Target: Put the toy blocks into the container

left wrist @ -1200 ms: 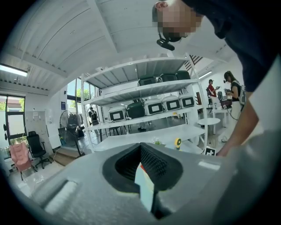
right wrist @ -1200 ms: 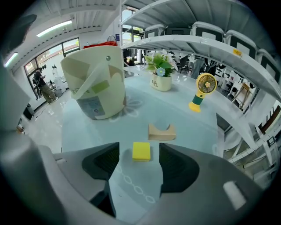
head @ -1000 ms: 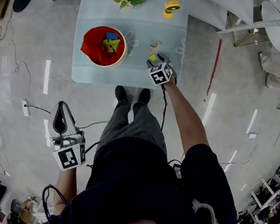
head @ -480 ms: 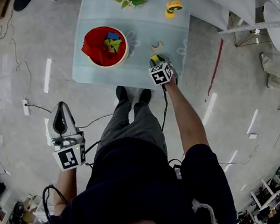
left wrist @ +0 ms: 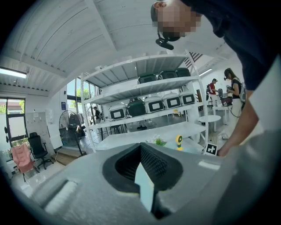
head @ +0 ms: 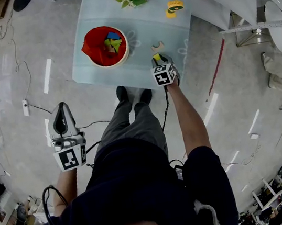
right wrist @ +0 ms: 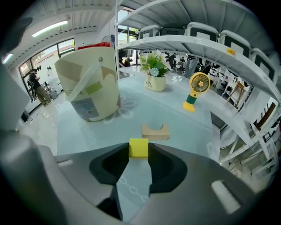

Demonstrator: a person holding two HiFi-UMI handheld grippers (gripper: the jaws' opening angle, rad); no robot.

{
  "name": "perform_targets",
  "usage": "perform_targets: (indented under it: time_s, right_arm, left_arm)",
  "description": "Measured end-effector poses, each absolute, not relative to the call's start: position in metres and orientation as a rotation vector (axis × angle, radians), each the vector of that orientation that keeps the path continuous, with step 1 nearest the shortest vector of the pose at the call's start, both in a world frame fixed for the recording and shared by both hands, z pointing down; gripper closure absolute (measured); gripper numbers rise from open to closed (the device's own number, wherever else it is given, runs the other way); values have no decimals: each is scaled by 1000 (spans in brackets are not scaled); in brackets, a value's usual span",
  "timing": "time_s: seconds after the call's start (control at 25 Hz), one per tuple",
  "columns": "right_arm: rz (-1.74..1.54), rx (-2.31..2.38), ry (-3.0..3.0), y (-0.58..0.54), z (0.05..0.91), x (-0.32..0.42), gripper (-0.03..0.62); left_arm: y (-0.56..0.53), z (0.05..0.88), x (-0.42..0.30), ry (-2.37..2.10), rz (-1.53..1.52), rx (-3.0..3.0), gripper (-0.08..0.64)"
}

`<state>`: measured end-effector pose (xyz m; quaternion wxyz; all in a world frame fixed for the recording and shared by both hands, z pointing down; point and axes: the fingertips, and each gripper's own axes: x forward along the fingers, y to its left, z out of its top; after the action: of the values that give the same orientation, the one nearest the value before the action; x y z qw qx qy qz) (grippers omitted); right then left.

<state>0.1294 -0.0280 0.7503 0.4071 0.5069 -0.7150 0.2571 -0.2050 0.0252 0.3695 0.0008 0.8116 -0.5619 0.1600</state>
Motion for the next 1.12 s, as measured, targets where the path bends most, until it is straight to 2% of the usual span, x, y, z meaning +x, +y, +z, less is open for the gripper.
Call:
perform_targets:
  time_s: [1.12]
  right_arm:
    - [447,1369,-2088,-46,547,87,456]
  left_arm:
    - [29,372,-212,-1802,444,2535,558]
